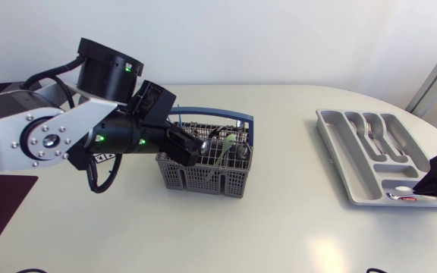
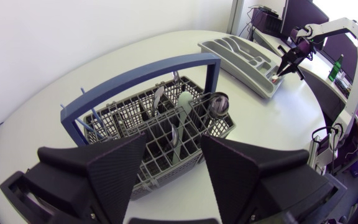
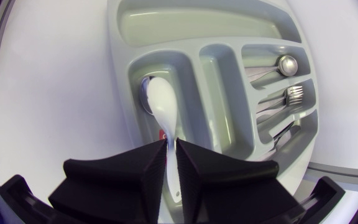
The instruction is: Transfer all utensils from the basket to the drawer tray.
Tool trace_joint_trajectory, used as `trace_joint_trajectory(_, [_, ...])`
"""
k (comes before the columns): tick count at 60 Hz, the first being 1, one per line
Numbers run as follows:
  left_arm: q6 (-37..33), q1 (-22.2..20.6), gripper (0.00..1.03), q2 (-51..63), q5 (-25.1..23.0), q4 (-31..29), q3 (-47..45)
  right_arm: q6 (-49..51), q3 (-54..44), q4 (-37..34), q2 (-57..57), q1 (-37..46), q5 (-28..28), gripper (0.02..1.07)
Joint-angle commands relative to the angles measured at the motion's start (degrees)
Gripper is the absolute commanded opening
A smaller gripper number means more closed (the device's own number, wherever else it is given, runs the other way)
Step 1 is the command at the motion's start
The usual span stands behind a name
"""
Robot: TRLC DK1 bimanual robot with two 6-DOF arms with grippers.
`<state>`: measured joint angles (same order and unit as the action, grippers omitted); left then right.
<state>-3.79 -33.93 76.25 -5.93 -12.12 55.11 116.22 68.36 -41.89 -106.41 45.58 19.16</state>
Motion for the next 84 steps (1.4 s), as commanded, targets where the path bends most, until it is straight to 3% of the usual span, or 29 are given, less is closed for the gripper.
trace_joint_trajectory(1, [-2.2,-0.4,0.63,1.9,-0.1,0.2,-0.9,2.7,-2.2,0.5,-0.2,0.6,-0.6,0.33])
trace_joint_trajectory(11, [-4.0,-0.7,0.63,4.1,-0.1,0.8,-0.4,1.8,-4.5,0.1,5.1,0.6,2.0,0.52])
trace_joint_trajectory(26, [-4.7,-1.0,0.62,8.5,0.0,4.7,0.6,-5.0,-9.3,-1.4,13.1,-2.6,6.6,0.66])
trace_joint_trajectory(32, [-4.6,-1.5,0.60,10.3,1.9,7.1,0.8,-6.6,-11.2,-3.6,15.8,-4.5,7.6,0.67])
trace_joint_trajectory(43, [-3.9,-1.7,0.40,11.6,2.2,11.9,1.0,-7.9,-17.4,-3.6,21.8,-8.1,9.2,0.67])
trace_joint_trajectory(67, [-2.0,-1.7,0.04,14.7,2.2,12.5,2.5,-9.6,-21.0,-3.2,26.5,-10.6,10.7,0.67])
trace_joint_trajectory(79, [-0.3,-1.0,0.04,14.2,1.6,11.3,3.2,-10.0,-22.1,-2.9,26.9,-11.0,10.7,0.67])
trace_joint_trajectory(84, [1.2,0.2,0.04,13.5,-1.1,10.6,3.8,-10.0,-22.8,-2.8,27.3,-11.3,10.7,0.67])
